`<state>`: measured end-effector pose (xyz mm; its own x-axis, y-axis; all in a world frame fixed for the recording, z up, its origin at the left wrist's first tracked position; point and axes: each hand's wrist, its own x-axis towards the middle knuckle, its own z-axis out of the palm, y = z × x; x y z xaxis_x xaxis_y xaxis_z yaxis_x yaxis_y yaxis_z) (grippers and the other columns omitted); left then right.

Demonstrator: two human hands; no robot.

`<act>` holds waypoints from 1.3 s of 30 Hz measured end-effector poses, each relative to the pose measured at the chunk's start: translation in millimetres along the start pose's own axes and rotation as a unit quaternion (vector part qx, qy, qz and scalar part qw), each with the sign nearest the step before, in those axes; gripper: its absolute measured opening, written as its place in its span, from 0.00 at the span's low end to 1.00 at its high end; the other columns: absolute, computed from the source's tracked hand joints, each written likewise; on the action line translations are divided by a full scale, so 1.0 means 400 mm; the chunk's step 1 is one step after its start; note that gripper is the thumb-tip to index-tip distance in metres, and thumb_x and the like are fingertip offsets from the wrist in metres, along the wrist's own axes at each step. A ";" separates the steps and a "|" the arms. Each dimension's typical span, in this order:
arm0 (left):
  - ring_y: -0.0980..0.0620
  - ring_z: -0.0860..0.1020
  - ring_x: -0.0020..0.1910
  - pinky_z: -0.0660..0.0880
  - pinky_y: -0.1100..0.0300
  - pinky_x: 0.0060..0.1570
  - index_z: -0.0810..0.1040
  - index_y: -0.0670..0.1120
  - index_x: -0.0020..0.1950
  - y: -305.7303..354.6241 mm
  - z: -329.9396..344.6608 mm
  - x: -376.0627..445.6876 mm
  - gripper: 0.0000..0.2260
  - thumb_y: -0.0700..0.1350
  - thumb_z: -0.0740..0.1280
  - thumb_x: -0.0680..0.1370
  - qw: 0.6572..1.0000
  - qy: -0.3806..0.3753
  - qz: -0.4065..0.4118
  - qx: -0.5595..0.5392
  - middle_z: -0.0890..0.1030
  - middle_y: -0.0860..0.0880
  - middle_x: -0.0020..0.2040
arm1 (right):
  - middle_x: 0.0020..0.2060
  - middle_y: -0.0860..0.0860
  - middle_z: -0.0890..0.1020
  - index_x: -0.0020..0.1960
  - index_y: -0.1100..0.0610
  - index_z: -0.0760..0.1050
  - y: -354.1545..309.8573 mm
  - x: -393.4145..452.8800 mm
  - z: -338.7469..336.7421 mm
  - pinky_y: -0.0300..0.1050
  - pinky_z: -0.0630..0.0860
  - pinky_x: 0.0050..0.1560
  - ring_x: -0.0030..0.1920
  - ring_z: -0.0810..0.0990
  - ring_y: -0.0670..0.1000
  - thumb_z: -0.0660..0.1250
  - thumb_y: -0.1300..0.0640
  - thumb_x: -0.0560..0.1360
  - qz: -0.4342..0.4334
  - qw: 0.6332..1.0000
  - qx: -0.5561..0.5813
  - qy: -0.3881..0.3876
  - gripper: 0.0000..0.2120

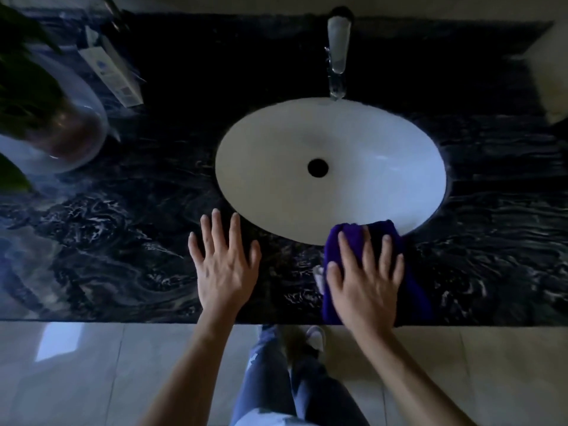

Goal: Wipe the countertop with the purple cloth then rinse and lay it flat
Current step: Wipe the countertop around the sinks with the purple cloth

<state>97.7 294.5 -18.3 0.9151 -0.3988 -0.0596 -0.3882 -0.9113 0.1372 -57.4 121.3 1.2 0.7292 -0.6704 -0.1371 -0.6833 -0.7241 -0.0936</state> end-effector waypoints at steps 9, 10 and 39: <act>0.42 0.52 0.82 0.51 0.39 0.78 0.58 0.49 0.81 -0.023 0.000 -0.001 0.28 0.58 0.49 0.82 1.000 0.003 0.012 -0.013 0.56 0.42 0.82 | 0.79 0.53 0.65 0.78 0.41 0.64 -0.186 -0.056 0.052 0.67 0.56 0.77 0.80 0.59 0.63 0.61 0.40 0.79 -0.183 0.981 0.045 0.044 0.28; 0.42 0.52 0.82 0.51 0.39 0.78 0.58 0.50 0.81 -0.024 0.002 0.000 0.28 0.59 0.50 0.82 1.000 0.007 0.009 -0.012 0.56 0.42 0.82 | 0.78 0.53 0.67 0.78 0.41 0.65 -0.137 -0.052 0.053 0.66 0.57 0.77 0.79 0.61 0.62 0.61 0.40 0.80 -0.184 0.980 0.044 0.053 0.27; 0.41 0.80 0.53 0.75 0.47 0.53 0.68 0.48 0.74 0.651 0.049 -0.051 0.29 0.63 0.46 0.81 0.961 -0.139 0.241 -0.004 0.80 0.44 0.58 | 0.81 0.51 0.62 0.79 0.36 0.57 0.596 0.300 -0.061 0.67 0.53 0.77 0.81 0.56 0.61 0.52 0.36 0.80 0.139 0.988 0.003 0.061 0.27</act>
<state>-24.3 63.3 -0.7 0.5648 -0.7871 -0.2478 -0.7573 -0.6137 0.2232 -131.9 -135.7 -13.5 0.5119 -0.8582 -0.0385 -0.8579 -0.5084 -0.0747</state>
